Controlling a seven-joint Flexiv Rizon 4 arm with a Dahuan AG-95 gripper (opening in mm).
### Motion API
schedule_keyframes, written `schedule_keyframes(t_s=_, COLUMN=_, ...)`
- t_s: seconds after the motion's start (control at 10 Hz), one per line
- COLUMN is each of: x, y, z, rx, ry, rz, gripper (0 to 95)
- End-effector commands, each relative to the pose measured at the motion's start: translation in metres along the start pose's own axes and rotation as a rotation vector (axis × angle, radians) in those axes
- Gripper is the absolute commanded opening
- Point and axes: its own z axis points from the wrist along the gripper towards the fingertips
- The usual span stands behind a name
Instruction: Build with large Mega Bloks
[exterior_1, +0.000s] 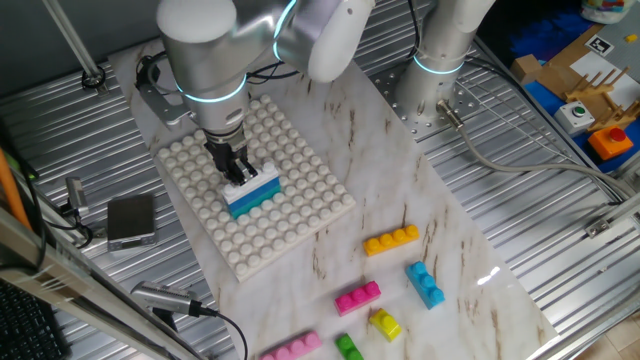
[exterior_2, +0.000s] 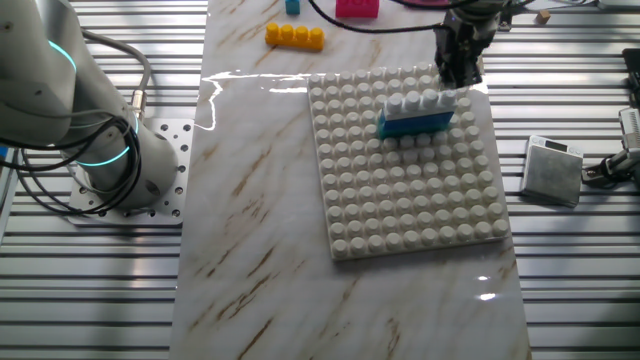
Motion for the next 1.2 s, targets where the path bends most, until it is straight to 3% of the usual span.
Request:
schedule_keyframes(t_s=0.1, x=0.0016, y=-0.0005, z=-0.0014, rx=0.001, ry=0.002, rz=-0.001, gripper=0.0)
schedule_keyframes(t_s=0.5, x=0.0072, y=-0.0090, z=0.0028, rx=0.000, ry=0.001, rz=-0.017, gripper=0.0)
schedule_keyframes(t_s=1.2, x=0.0101, y=-0.0094, z=0.0082, rx=-0.001, ry=-0.003, rz=-0.028, gripper=0.0)
